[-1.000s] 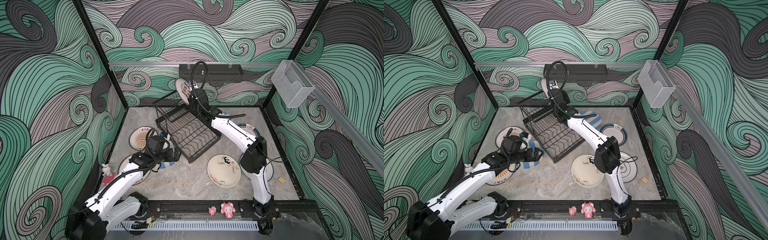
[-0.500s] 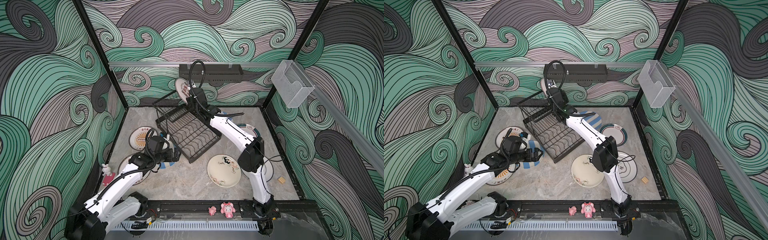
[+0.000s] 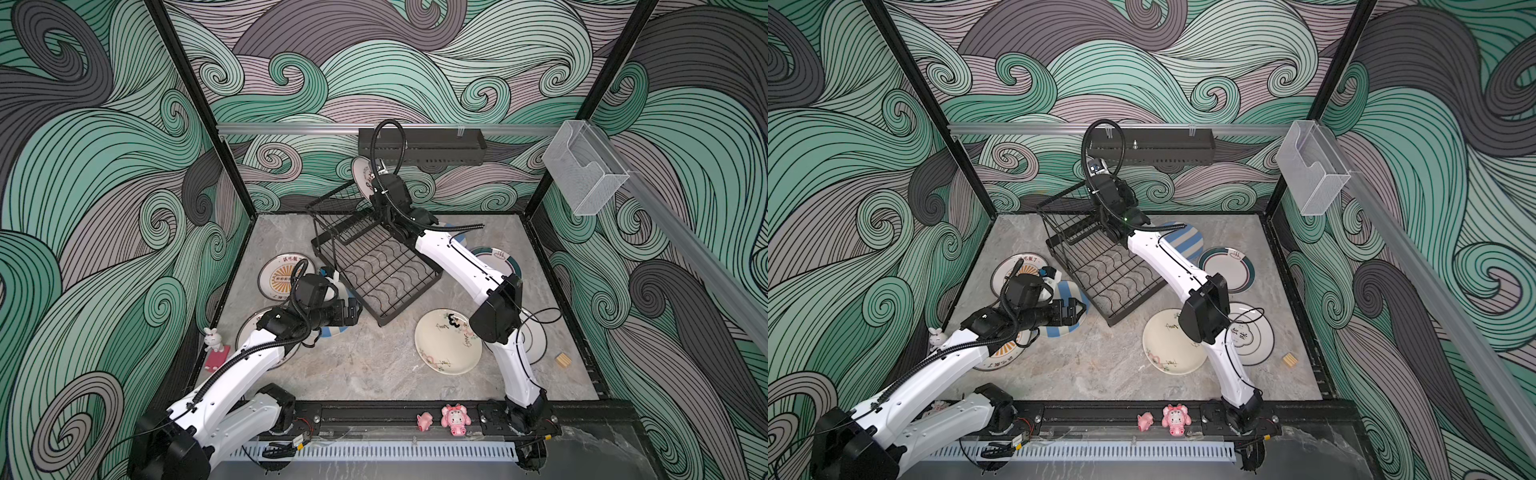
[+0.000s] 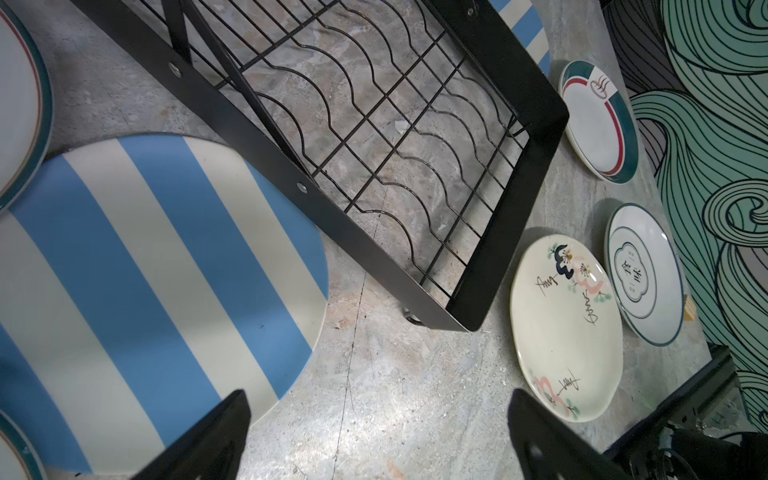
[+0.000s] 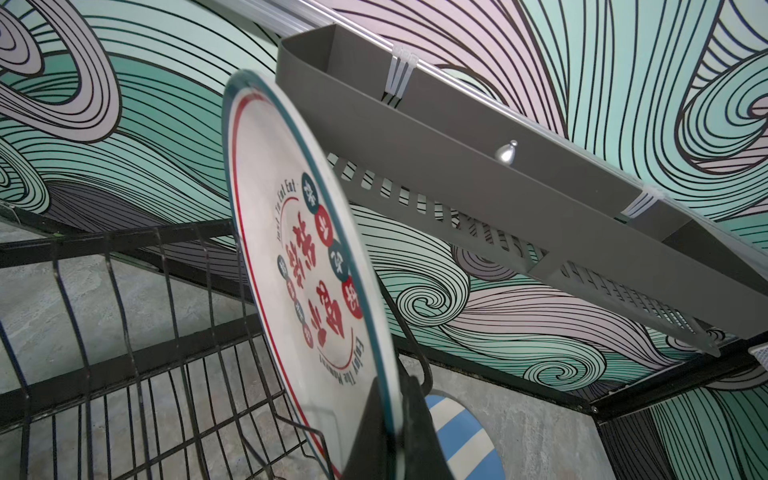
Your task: Load the plates into the dish rack
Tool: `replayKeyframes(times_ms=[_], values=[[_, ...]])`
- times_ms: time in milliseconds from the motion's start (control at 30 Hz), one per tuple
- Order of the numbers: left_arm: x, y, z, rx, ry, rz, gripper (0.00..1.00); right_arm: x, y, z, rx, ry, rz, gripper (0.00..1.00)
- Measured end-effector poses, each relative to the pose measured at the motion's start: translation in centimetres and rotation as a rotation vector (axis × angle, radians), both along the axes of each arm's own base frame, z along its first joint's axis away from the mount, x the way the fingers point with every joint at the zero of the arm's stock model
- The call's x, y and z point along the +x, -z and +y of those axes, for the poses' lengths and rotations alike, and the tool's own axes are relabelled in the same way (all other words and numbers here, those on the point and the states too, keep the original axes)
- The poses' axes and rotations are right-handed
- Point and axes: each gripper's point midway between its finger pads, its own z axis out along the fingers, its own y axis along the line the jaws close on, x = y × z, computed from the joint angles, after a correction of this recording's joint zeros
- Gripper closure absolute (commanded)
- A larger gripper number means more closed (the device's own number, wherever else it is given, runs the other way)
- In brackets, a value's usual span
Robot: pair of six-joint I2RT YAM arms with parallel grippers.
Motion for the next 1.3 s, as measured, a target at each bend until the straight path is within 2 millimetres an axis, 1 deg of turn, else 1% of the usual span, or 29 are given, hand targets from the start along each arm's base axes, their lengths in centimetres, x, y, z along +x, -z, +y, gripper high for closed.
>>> replayKeyframes(times_ms=[133, 233, 433, 667, 833, 933, 1100, 1300], values=[[0.0, 0.0, 0.0, 0.000, 0.000, -0.001, 0.01, -0.2, -0.8, 0.0, -0.012, 0.009, -0.014, 1.00], [0.0, -0.1, 0.0, -0.002, 0.001, -0.005, 0.01, 0.0, -1.9, 0.4, -0.023, 0.005, -0.036, 1.00], [0.0, -0.3, 0.0, -0.005, 0.001, -0.012, 0.01, -0.2, -2.3, 0.7, -0.072, 0.009, -0.046, 1.00], [0.0, -0.3, 0.0, -0.005, 0.001, -0.012, 0.01, -0.5, -3.4, 0.8, -0.077, 0.010, -0.068, 1.00], [0.0, -0.3, 0.0, -0.005, 0.002, -0.013, 0.02, -0.8, -5.4, 1.2, -0.036, 0.005, -0.121, 1.00], [0.0, -0.3, 0.0, -0.005, 0.002, -0.013, 0.01, -0.8, -6.1, 1.3, -0.016, 0.006, -0.145, 1.00], [-0.1, -0.2, 0.0, -0.003, 0.002, -0.009, 0.01, -0.8, -6.5, 1.3, 0.006, 0.013, -0.160, 1.00], [-0.1, -0.1, 0.1, -0.002, 0.002, -0.007, 0.01, -0.7, -5.9, 1.3, 0.049, 0.028, -0.150, 1.00]])
